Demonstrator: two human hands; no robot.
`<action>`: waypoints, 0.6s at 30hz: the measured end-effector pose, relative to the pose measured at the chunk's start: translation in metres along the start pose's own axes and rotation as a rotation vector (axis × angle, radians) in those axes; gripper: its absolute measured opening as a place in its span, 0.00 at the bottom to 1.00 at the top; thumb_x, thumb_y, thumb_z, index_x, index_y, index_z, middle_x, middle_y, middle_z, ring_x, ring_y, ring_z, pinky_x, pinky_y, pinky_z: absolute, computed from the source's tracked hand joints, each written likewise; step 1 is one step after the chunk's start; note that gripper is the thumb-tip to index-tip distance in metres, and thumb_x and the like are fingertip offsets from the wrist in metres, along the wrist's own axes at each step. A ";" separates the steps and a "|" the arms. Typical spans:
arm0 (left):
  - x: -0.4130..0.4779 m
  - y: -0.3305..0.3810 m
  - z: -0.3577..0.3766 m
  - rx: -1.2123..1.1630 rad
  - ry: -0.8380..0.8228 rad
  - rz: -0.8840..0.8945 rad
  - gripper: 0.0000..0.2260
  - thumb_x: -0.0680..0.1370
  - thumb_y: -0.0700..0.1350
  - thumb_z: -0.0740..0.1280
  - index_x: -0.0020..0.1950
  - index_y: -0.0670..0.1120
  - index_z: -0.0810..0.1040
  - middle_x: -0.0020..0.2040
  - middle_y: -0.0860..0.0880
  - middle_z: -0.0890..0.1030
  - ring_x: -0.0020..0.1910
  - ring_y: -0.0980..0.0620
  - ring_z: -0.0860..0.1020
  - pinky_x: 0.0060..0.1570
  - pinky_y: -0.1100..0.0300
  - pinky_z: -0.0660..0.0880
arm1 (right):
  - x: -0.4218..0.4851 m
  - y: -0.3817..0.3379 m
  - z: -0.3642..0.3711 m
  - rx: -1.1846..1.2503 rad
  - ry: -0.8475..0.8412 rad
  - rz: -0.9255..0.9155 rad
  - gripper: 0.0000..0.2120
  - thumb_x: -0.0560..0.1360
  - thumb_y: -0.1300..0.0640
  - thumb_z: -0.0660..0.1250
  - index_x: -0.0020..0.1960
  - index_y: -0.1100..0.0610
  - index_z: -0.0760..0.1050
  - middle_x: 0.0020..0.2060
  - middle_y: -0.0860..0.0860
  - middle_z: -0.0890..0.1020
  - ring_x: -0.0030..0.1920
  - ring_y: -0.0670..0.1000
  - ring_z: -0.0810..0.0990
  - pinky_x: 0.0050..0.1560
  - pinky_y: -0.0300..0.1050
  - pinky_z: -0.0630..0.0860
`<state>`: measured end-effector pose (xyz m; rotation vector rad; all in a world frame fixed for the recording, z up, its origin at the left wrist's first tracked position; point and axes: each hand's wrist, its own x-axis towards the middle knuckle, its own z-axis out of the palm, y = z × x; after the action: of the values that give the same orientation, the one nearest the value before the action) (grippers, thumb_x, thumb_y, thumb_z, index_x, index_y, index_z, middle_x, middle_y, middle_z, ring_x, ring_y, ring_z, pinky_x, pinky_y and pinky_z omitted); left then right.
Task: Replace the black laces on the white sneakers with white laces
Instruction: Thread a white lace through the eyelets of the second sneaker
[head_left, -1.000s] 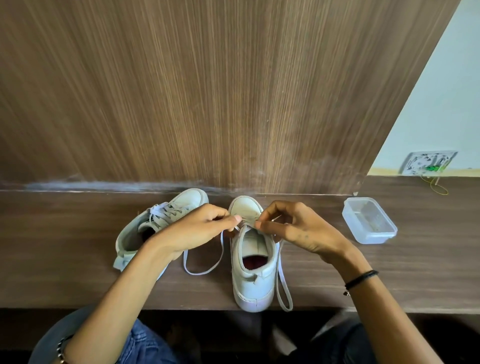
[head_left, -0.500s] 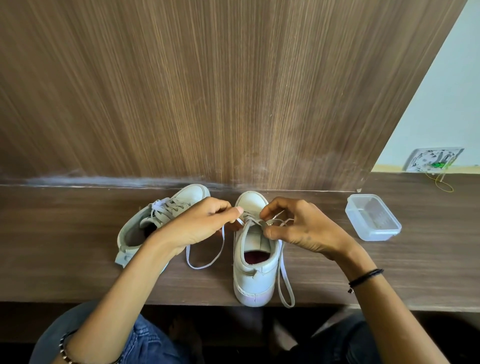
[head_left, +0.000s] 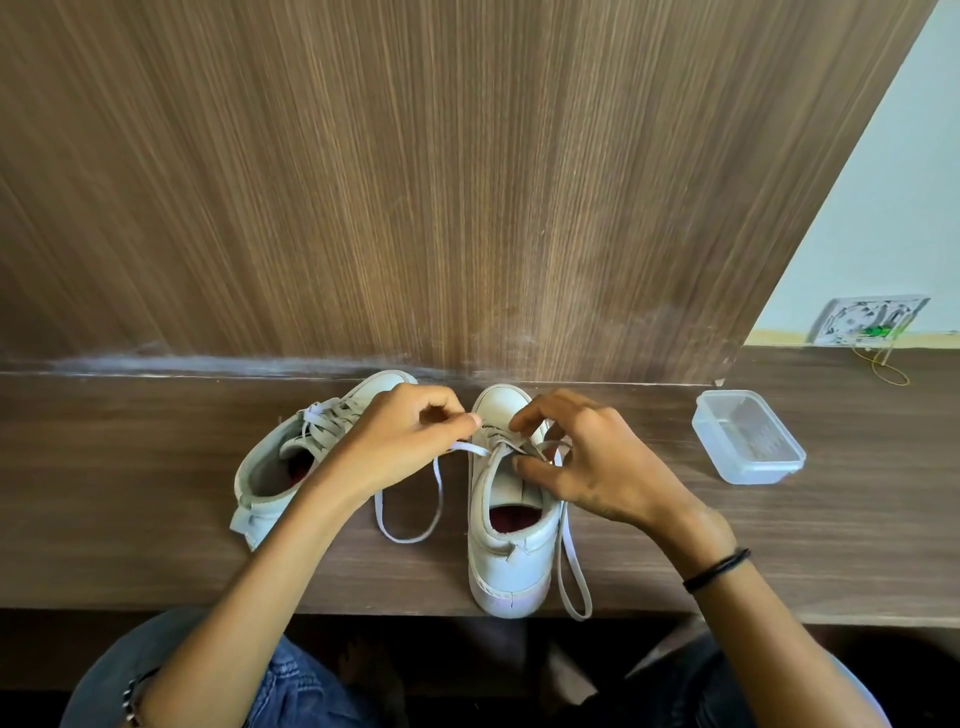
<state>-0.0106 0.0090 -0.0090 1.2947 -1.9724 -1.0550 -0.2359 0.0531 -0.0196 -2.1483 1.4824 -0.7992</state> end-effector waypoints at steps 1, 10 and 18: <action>0.001 0.000 0.002 0.008 0.018 0.029 0.08 0.79 0.48 0.72 0.39 0.51 0.83 0.36 0.56 0.82 0.37 0.59 0.79 0.45 0.55 0.74 | 0.000 0.000 0.000 -0.013 0.007 -0.007 0.14 0.73 0.55 0.77 0.57 0.52 0.79 0.52 0.45 0.79 0.47 0.40 0.79 0.45 0.27 0.72; -0.002 0.029 0.025 0.461 0.005 0.202 0.07 0.73 0.53 0.71 0.49 0.55 0.82 0.46 0.57 0.75 0.50 0.60 0.69 0.43 0.64 0.66 | -0.001 0.002 -0.002 -0.060 0.065 -0.028 0.16 0.70 0.52 0.79 0.51 0.53 0.75 0.48 0.45 0.77 0.44 0.44 0.80 0.41 0.31 0.74; -0.005 0.021 0.023 0.452 0.081 0.367 0.02 0.73 0.50 0.74 0.41 0.56 0.83 0.45 0.60 0.76 0.49 0.58 0.71 0.43 0.55 0.73 | 0.000 0.004 -0.005 -0.045 0.017 0.001 0.18 0.70 0.51 0.79 0.52 0.54 0.74 0.49 0.45 0.78 0.48 0.46 0.80 0.42 0.38 0.76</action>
<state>-0.0376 0.0253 -0.0038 1.0998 -2.3497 -0.3889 -0.2421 0.0519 -0.0189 -2.1783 1.5245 -0.7929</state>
